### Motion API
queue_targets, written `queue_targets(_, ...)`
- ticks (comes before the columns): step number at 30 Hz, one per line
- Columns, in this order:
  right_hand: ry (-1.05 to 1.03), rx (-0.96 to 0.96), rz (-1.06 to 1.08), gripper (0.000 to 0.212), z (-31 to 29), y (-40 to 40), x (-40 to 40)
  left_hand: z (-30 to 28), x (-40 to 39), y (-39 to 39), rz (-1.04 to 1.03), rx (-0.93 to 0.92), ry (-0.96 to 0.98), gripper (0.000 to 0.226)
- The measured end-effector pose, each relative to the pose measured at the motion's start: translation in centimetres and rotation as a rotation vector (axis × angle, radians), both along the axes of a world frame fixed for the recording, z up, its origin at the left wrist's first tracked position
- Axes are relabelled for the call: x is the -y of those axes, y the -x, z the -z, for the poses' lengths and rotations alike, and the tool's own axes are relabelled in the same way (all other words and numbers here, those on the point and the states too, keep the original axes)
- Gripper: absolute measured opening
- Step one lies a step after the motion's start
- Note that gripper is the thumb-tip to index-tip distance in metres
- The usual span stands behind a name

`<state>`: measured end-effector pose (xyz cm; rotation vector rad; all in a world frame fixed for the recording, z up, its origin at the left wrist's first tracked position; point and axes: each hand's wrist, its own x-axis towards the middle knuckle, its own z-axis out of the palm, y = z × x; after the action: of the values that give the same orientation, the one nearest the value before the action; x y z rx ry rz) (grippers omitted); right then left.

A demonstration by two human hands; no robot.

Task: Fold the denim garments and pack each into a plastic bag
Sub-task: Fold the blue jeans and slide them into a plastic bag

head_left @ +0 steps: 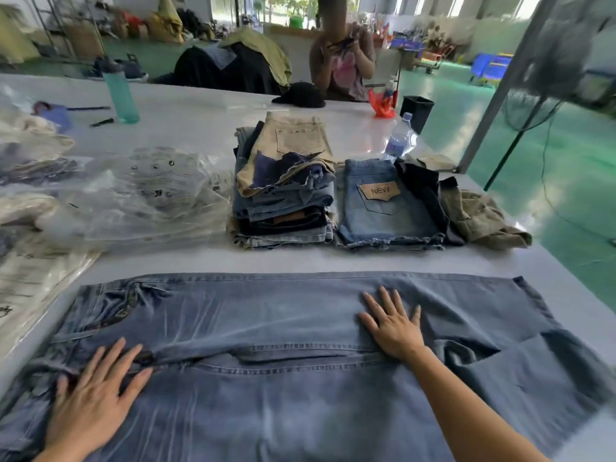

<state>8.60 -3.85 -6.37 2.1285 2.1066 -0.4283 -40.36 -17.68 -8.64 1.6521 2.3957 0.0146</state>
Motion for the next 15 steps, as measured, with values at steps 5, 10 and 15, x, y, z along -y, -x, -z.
queue_targets(5,0.023,-0.045,0.033,0.061,-1.5,6.8,-2.7,-3.9,-4.2,-6.5,-0.088,-0.058,-0.177,0.072)
queue_targets(10,-0.053,-0.151,-0.521,0.053,1.0,15.2,3.1,-3.1,-6.2,-16.1,0.17,-0.043,-0.107,0.088)
queue_targets(15,-0.121,-0.051,-0.088,0.051,0.5,-0.7,-1.2,-1.9,-5.7,-15.1,0.184,-0.096,-0.127,0.104)
